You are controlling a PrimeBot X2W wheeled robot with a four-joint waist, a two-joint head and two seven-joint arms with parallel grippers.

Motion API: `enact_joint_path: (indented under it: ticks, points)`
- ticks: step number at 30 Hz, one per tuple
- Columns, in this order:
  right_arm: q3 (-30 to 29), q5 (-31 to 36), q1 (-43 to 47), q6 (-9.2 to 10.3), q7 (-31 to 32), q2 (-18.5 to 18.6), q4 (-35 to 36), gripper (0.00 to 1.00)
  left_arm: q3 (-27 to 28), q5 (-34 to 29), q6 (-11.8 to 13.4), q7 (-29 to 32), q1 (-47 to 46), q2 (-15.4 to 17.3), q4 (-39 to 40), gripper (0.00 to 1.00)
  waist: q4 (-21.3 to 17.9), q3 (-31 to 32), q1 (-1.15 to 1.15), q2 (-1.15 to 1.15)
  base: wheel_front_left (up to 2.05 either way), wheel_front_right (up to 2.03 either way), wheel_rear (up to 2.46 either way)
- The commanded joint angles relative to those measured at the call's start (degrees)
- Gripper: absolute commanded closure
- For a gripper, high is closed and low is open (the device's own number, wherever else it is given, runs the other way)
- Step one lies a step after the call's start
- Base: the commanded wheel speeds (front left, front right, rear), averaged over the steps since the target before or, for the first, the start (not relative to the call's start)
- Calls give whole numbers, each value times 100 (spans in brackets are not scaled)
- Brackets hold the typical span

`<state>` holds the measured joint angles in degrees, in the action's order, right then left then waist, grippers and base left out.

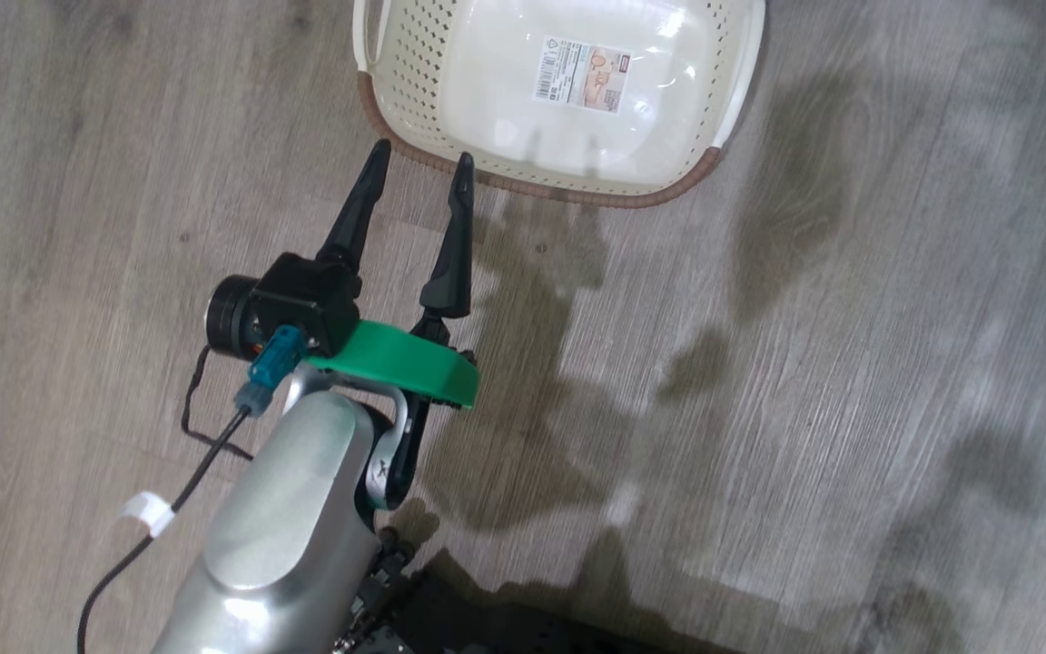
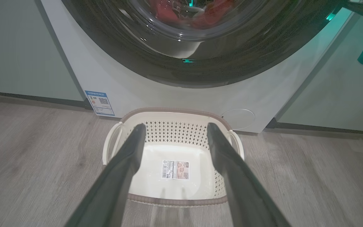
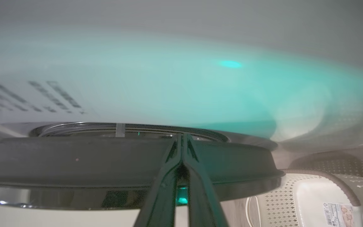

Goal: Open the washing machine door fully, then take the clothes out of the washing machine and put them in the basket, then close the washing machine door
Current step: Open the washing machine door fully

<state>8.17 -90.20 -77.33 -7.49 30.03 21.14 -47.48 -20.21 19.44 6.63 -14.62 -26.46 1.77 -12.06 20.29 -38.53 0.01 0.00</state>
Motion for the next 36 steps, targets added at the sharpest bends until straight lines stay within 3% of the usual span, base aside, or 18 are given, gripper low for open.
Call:
enact_joint_path:
  ticks: [1,22,36]
  points:
    - [63,50,-176,0,72,-196,190,100,165,44,44,-38,-44,110,165,0,13,-19,-1,0,0,0,0]
    - [386,2,458,0,924,-216,441,100,234,83,25,-38,59,110,81,0,26,382,-1,0,0,0,0]
    - [761,-69,1926,0,1461,-537,529,100,537,-123,-168,-38,518,110,-189,0,139,1508,-1,0,0,0,0]
